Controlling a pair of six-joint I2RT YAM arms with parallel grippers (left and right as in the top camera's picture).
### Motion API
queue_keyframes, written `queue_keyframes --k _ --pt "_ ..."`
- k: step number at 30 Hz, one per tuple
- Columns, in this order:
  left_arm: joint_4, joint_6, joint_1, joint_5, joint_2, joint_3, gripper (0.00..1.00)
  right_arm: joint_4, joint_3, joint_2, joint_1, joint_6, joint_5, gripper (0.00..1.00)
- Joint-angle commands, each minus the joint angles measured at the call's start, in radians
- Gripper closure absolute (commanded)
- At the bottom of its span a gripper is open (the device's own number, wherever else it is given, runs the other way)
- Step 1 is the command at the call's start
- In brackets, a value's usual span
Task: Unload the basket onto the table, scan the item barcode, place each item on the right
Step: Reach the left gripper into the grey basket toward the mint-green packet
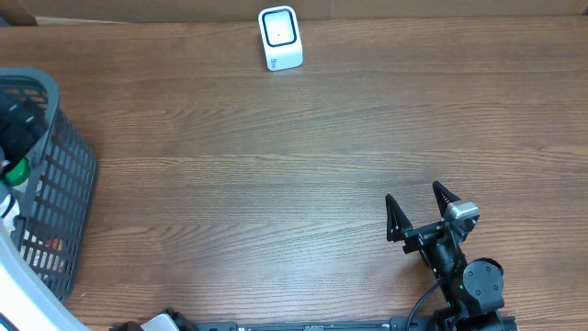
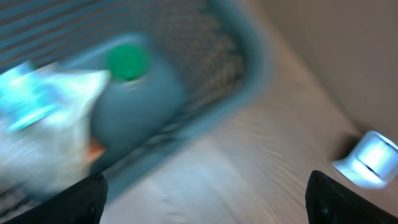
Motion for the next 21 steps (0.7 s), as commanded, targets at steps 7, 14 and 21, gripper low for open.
queue_keyframes --k 7,14,21 --pt "-0.064 -0.196 0.117 -0.436 0.167 -0.06 0.17 0.006 -0.01 -0.006 0.008 -0.004 0.006 0.0" --pt "0.064 -0.084 0.132 -0.545 0.169 -0.297 0.2 0.006 -0.01 -0.006 0.008 -0.004 0.006 0.0" --pt "0.342 0.147 0.167 -0.505 0.172 -0.49 0.2 0.006 -0.01 -0.006 0.008 -0.004 0.006 0.0"
